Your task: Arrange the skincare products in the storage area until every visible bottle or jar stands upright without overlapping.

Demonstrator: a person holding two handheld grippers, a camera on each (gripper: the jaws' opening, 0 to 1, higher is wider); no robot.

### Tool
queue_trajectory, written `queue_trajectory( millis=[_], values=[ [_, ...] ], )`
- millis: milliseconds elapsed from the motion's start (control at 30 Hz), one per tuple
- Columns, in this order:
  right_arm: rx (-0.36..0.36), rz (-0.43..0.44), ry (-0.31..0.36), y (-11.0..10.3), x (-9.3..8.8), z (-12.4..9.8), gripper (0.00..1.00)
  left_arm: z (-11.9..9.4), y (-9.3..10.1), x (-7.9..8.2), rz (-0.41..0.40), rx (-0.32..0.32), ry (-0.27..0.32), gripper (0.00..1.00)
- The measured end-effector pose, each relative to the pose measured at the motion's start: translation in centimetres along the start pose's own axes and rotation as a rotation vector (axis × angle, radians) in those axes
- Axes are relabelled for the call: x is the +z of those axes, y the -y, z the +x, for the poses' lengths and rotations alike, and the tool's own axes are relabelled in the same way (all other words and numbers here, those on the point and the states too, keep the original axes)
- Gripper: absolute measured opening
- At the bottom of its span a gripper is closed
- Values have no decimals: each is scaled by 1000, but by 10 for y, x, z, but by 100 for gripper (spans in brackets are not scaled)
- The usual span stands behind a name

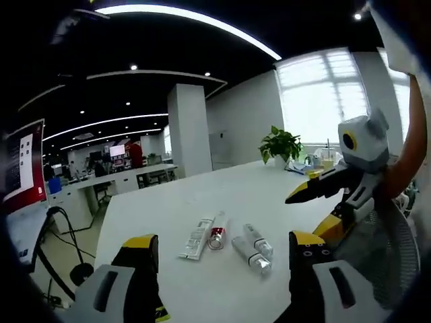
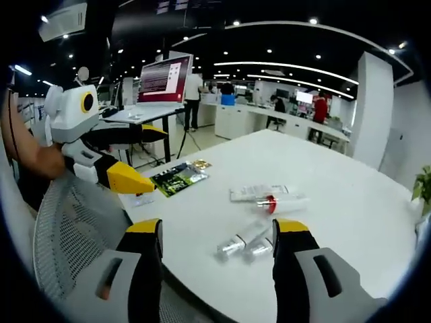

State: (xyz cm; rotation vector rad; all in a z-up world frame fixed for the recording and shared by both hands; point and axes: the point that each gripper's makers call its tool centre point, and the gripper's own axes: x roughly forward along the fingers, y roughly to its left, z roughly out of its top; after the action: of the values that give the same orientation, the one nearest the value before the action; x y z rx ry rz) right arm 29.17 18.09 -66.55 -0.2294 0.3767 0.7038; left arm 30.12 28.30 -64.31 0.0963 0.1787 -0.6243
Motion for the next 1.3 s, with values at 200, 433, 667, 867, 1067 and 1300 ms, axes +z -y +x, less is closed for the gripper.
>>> queue_trajectory(
  millis=[200, 433, 667, 867, 1067, 1300],
  values=[
    [-7, 13, -14, 3, -8, 3, 63, 4, 8, -9, 27, -23, -25, 87],
    [14, 24, -42, -4, -23, 10, 63, 7, 11, -40, 39, -32, -114, 81],
    [-11, 25, -53, 1, -32, 13, 63, 10, 12, -51, 48, -31, -137, 84],
    [-26, 31, -37, 4, -27, 10, 62, 10, 11, -50, 44, -29, -143, 85],
    [-23, 21, -45, 5, -27, 9, 58, 9, 16, -41, 56, -47, -111, 90],
    [0, 40, -32, 3, -17, 5, 58, 7, 12, -30, 34, -41, -99, 89]
  ],
)
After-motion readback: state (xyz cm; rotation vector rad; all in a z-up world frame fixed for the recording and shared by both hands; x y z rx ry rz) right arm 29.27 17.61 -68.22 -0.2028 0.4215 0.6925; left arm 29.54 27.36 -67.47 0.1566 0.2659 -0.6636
